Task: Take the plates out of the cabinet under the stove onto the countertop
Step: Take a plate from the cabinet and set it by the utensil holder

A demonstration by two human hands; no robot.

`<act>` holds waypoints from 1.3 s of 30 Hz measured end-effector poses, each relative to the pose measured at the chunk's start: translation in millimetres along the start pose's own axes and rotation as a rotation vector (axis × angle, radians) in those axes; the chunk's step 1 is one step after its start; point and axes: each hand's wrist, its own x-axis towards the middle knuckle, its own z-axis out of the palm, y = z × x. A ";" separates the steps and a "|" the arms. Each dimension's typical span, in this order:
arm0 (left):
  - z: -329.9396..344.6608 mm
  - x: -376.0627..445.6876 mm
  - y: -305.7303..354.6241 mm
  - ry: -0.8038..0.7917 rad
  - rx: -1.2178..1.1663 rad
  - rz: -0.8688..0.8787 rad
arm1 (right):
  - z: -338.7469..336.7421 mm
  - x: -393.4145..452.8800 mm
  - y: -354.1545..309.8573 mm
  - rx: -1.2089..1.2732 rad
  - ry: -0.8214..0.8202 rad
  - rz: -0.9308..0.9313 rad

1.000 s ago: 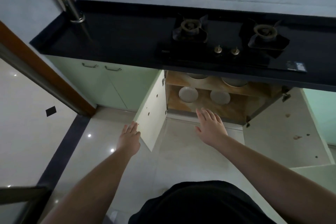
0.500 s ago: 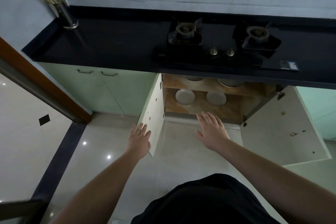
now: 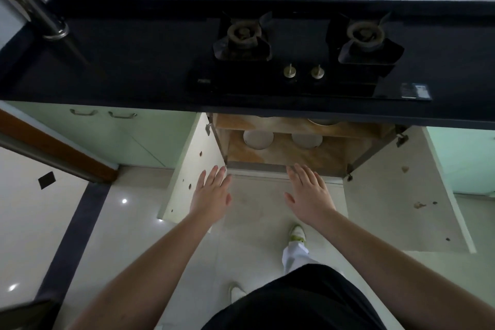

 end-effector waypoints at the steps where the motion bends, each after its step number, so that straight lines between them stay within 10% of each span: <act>1: -0.4 9.4 6.8 -0.006 -0.005 -0.009 | 2.1 5.7 9.0 0.011 -0.016 0.000; 39: 114.7 245.6 25.3 0.080 -0.105 0.007 | 138.0 252.8 61.4 0.027 -0.041 0.089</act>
